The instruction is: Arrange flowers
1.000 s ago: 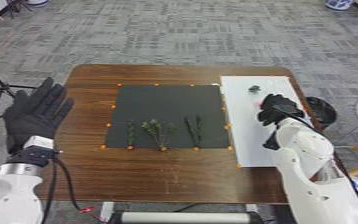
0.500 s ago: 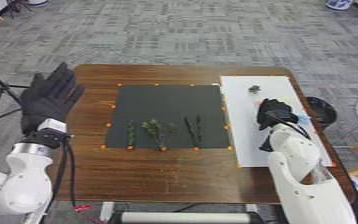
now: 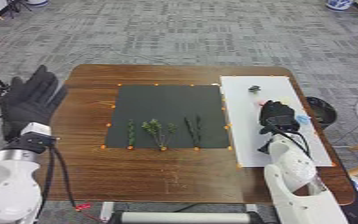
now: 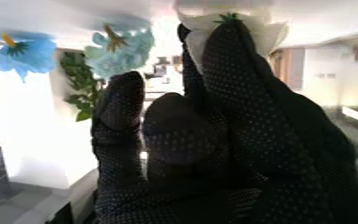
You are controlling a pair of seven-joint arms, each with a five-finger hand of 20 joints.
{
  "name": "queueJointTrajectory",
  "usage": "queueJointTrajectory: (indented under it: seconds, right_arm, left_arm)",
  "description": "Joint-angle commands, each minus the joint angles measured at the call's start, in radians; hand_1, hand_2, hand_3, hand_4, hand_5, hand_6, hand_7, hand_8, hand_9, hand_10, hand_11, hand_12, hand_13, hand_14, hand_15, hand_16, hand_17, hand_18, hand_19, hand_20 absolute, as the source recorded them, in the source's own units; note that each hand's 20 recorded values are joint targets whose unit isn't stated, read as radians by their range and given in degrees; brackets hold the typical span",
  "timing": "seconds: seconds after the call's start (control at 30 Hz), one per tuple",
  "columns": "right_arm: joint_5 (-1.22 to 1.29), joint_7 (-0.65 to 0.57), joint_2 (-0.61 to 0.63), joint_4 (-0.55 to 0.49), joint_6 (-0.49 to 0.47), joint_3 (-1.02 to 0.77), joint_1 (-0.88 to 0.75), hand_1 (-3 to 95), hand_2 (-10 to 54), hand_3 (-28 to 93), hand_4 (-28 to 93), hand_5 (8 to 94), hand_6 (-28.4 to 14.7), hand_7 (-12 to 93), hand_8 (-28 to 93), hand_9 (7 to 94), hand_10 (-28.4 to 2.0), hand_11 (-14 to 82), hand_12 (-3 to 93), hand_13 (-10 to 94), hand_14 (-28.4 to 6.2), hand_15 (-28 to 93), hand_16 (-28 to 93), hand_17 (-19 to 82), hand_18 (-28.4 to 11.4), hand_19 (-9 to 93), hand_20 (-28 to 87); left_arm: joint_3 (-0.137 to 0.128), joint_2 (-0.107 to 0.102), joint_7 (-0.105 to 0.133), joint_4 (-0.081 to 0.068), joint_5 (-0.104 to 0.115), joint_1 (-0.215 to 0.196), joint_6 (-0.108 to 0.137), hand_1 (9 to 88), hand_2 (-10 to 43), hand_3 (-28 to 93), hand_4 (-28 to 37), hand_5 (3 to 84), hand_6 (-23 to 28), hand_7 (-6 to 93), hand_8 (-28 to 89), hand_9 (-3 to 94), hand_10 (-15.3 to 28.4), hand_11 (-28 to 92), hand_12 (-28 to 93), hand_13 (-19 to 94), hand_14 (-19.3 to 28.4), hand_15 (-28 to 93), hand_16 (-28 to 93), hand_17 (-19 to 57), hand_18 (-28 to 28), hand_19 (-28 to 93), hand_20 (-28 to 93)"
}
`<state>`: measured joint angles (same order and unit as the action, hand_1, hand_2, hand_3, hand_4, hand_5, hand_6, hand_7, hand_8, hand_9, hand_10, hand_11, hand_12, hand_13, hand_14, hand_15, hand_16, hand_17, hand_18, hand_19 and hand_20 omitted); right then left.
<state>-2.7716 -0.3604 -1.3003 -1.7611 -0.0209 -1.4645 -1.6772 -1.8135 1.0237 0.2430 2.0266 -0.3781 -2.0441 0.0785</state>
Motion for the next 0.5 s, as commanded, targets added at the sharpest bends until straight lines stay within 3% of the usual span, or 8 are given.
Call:
queueJointTrajectory:
  seconds: [0.03,0.17,0.33,0.5]
  right_arm:
    - [0.142,0.068,-0.001,-0.123,0.053,0.139,0.033,65.9,-9.5,67,-28,75.4,3.2,37,0,86.5,-5.7,11.4,43.9,77,-5.2,77,37,37,-19.9,79,45]
    - [0.205,0.094,-0.044,-0.121,0.008,0.241,0.091,65.7,-9.5,67,-28,74.6,3.2,37,0,85.5,-5.6,12.0,45.2,76,-5.0,77,37,36,-19.7,79,45]
    - [0.231,0.184,-0.098,-0.073,-0.022,0.364,0.197,65.5,-9.5,68,-28,74.4,3.2,37,0,85.3,-5.6,12.1,45.1,76,-5.0,78,38,36,-19.7,79,45]
    - [0.241,0.271,-0.152,-0.044,-0.126,0.438,0.252,65.3,-9.5,68,-28,74.3,3.1,37,0,85.1,-5.4,12.2,45.3,76,-5.0,78,38,36,-19.6,79,45]
  left_arm:
    - [-0.093,0.040,0.010,0.025,0.002,-0.124,0.014,24.2,15.1,69,-28.3,37.4,8.2,4.0,-8,28.6,12.8,12,5,18,8.0,8,-7,-7.1,10.8,31,4]
    - [-0.095,0.054,0.018,0.030,0.008,-0.138,0.003,24.0,15.2,69,-28.3,37.5,8.1,4.0,-8,29.0,12.8,12,6,19,8.3,9,-7,-7.1,10.8,31,4]
    - [-0.091,0.062,0.031,0.034,0.018,-0.151,0.019,24.0,15.5,68,-28.3,37.5,8.1,4.0,-8,29.1,12.9,12,5,19,8.3,9,-7,-7.0,10.7,31,4]
    - [-0.088,0.062,0.045,0.044,0.033,-0.164,0.027,23.4,16.6,66,-28.3,37.4,8.0,3.9,-8,29.2,12.9,13,6,19,8.7,9,-7,-6.9,10.7,31,4]
